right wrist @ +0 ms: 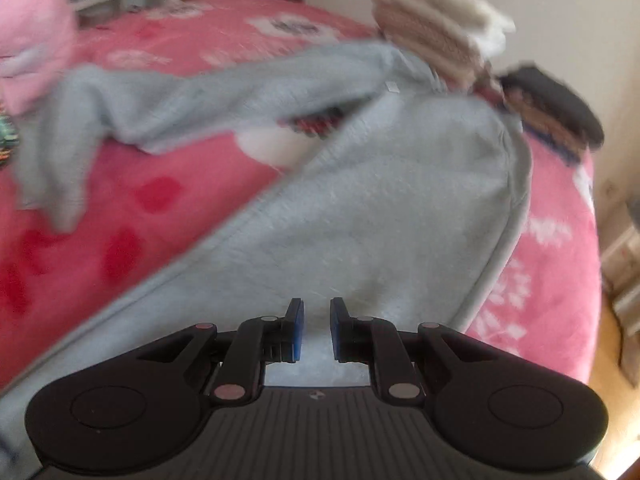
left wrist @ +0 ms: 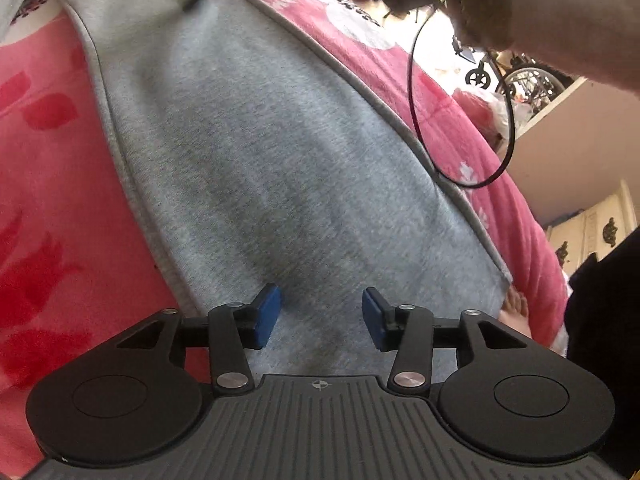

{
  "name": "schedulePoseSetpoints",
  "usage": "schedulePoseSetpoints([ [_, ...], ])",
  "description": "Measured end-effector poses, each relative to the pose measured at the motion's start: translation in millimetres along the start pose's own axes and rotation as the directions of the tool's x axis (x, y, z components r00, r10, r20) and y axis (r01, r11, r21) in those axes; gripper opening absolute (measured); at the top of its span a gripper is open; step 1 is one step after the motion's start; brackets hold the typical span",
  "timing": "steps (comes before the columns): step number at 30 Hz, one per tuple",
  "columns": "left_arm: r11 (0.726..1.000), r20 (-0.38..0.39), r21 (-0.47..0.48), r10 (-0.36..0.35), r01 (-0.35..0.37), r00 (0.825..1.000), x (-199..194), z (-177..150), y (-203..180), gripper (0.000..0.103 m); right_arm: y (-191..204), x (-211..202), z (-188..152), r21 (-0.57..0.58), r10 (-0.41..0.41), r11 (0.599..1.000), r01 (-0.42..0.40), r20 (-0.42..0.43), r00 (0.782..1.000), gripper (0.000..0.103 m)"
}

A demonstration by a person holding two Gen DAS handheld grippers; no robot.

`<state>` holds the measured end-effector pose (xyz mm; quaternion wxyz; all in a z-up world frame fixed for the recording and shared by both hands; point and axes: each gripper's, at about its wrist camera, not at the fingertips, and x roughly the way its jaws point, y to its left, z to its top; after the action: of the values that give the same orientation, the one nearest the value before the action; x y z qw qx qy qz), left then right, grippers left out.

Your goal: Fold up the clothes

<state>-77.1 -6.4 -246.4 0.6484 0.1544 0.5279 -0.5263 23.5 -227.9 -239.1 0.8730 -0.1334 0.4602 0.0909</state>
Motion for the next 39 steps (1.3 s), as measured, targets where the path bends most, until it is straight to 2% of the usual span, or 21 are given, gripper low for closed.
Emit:
schedulePoseSetpoints([
  [1,1.0,0.004,-0.002,-0.002,0.002,1.0,-1,-1,0,0.046,-5,10,-12,0.023,0.007,1.0,-0.006,-0.026,1.0,0.015],
  [2,1.0,0.006,-0.004,-0.005,0.005,1.0,-2,-2,1,0.046,-10,9,-28,0.048,0.021,0.999,-0.02,-0.017,1.0,0.015],
  [4,1.0,0.009,-0.008,-0.014,0.014,1.0,-2,-4,2,0.047,-22,-9,-55,0.1,0.056,0.994,-0.054,-0.02,0.998,0.015],
  [6,1.0,0.008,-0.015,-0.022,0.022,1.0,-3,-5,4,0.047,-28,-34,-81,0.145,0.09,0.986,-0.079,-0.07,0.993,0.015],
  [8,0.999,0.004,-0.023,-0.03,0.03,1.0,-4,-5,6,0.048,-27,-52,-93,0.15,0.103,0.985,-0.08,-0.151,0.983,0.016],
  [10,0.999,0.0,-0.03,-0.038,0.038,0.999,-4,-3,7,0.049,-25,-64,-86,0.114,0.085,0.991,-0.066,-0.173,0.981,0.016],
  [12,0.999,-0.005,-0.034,-0.043,0.042,0.999,-2,-1,7,0.051,-22,-64,-66,0.07,0.069,0.996,-0.061,-0.119,0.991,0.016],
  [14,0.999,-0.005,-0.025,-0.043,0.043,0.999,0,0,6,0.051,-17,-54,-45,0.049,0.102,0.994,-0.099,-0.061,0.993,0.016],
  [16,0.999,-0.006,-0.011,-0.04,0.04,0.999,-1,-1,5,0.051,-8,-38,-35,0.035,0.158,0.987,-0.157,-0.057,0.986,0.016],
  [17,0.999,-0.005,-0.006,-0.04,0.04,0.999,-2,-2,4,0.051,-2,-31,-35,0.024,0.19,0.982,-0.188,-0.071,0.979,0.016],
  [20,0.999,-0.005,0.001,-0.04,0.04,0.999,-5,-4,4,0.051,8,-39,-64,-0.021,0.288,0.956,-0.294,-0.137,0.948,0.016],
  [23,0.999,-0.005,-0.008,-0.049,0.049,0.999,-6,-5,6,0.053,6,-60,-89,-0.013,0.395,0.911,-0.413,-0.265,0.88,0.016],
  [24,0.999,-0.005,-0.012,-0.052,0.052,0.999,-5,-5,6,0.053,2,-65,-89,-0.021,0.4,0.905,-0.424,-0.291,0.869,0.016],
  [25,0.998,-0.008,-0.016,-0.055,0.055,0.998,-4,-4,6,0.053,-6,-67,-81,-0.035,0.373,0.917,-0.398,-0.284,0.884,0.016],
  [27,0.998,-0.011,-0.024,-0.058,0.058,0.998,-2,-2,6,0.053,-28,-66,-54,-0.043,0.297,0.948,-0.314,-0.227,0.927,0.016],
  [29,0.998,-0.014,-0.032,-0.058,0.058,0.998,-1,-1,6,0.053,-61,-51,-15,0.019,0.221,0.975,-0.22,-0.109,0.969,0.016],
  [31,0.998,-0.016,-0.034,-0.053,0.052,0.998,0,-1,4,0.053,-89,-29,22,0.078,0.124,0.989,-0.122,-0.011,0.992,0.016],
  [34,0.998,-0.022,-0.039,-0.043,0.042,0.999,0,-1,2,0.053,-117,18,72,0.141,0.0,0.99,-0.011,0.08,0.997,0.016],
  [37,0.999,-0.029,-0.038,-0.035,0.034,0.999,1,-2,-1,0.053,-131,68,116,0.189,-0.062,0.981,0.037,0.123,0.99,0.016],
  [39,0.999,-0.033,-0.037,-0.029,0.028,0.999,1,-2,-3,0.053,-137,93,132,0.246,-0.082,0.968,0.046,0.142,0.986,0.016],
])
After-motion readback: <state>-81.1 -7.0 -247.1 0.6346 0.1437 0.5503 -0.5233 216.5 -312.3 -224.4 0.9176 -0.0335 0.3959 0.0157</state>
